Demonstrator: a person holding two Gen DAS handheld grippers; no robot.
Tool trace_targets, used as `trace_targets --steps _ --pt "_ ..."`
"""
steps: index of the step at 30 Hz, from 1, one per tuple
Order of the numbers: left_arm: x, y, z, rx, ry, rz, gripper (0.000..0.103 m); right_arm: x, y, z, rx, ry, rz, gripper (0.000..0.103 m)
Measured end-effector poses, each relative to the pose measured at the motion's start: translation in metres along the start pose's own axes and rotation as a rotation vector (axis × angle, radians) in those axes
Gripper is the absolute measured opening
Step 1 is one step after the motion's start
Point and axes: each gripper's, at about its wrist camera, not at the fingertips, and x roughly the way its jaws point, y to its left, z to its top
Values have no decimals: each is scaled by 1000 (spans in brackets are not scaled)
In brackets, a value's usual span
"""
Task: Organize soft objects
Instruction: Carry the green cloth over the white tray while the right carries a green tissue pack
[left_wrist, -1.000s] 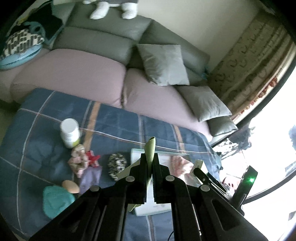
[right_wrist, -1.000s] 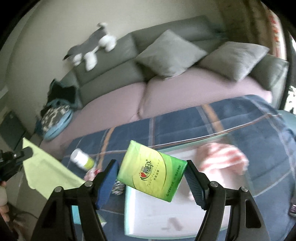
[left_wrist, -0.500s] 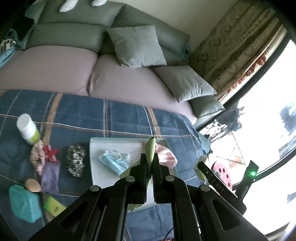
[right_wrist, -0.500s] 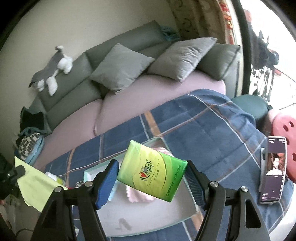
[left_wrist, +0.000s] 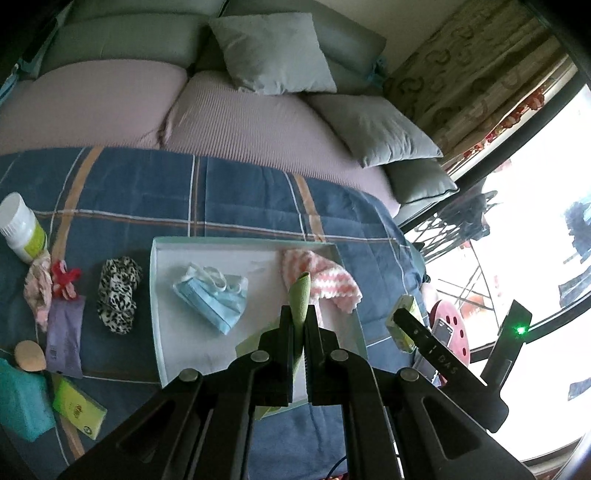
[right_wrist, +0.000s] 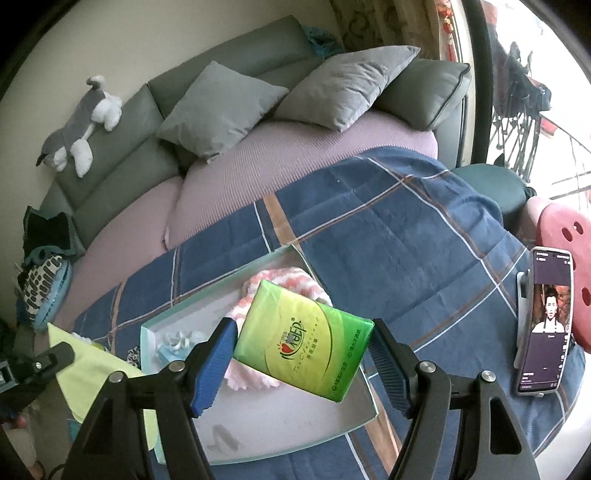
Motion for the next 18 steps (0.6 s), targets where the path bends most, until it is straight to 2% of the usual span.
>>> trace_targets --steps 18 --pt "60 34 -17 -80 109 45 4 41 22 -13 -58 124 8 75"
